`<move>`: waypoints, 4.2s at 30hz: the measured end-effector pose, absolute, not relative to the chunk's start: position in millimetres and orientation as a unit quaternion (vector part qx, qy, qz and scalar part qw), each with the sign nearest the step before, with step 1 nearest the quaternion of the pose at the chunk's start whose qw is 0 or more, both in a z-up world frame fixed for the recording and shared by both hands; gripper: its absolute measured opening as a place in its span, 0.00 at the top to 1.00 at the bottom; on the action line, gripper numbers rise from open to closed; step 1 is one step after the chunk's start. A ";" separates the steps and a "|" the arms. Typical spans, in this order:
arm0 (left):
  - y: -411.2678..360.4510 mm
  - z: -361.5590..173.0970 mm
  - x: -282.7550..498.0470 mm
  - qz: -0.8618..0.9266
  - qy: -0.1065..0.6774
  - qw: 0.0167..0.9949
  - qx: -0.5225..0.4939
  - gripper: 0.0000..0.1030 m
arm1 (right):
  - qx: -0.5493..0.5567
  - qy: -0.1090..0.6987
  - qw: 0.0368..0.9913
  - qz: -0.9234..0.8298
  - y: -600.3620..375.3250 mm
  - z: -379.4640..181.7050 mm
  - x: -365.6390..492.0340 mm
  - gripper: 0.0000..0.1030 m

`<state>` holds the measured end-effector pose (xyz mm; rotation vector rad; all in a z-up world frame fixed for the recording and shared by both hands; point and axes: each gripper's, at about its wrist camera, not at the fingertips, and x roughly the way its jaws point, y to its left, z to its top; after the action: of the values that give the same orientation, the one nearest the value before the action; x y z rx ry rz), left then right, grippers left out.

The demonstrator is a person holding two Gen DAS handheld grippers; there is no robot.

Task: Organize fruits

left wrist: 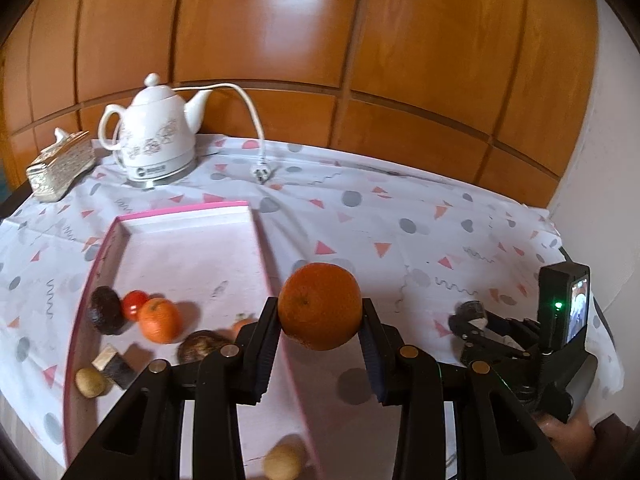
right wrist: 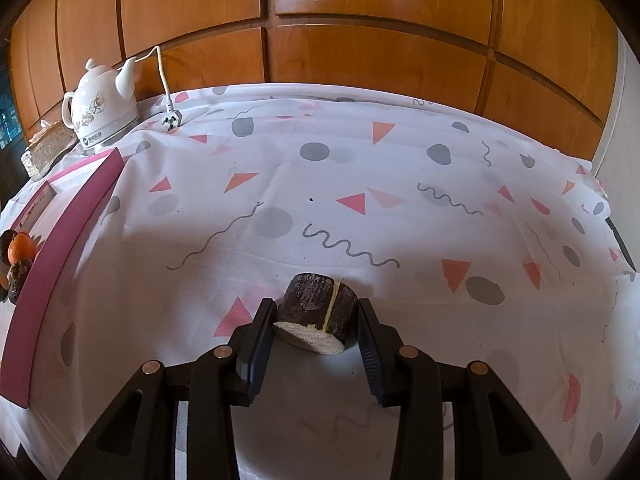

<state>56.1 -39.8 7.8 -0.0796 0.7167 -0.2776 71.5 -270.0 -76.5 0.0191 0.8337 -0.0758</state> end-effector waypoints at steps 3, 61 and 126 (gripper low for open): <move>-24.0 8.8 55.6 -0.125 0.350 0.927 -0.053 0.63 | 0.004 0.407 0.913 -0.036 -269.1 -76.2 72.5 0.61; 67.1 -33.9 58.5 -0.008 0.397 0.913 -0.094 0.51 | -0.033 0.438 0.864 0.247 -54.2 -33.5 143.0 0.57; 63.5 1.8 6.5 0.086 0.316 0.942 -0.068 0.00 | -0.042 0.373 0.922 0.093 -100.9 -18.2 24.6 0.51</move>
<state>6.5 63.5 1.8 -0.1377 0.6451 0.1747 24.6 -100.9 -18.2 -0.0854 0.7652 0.1903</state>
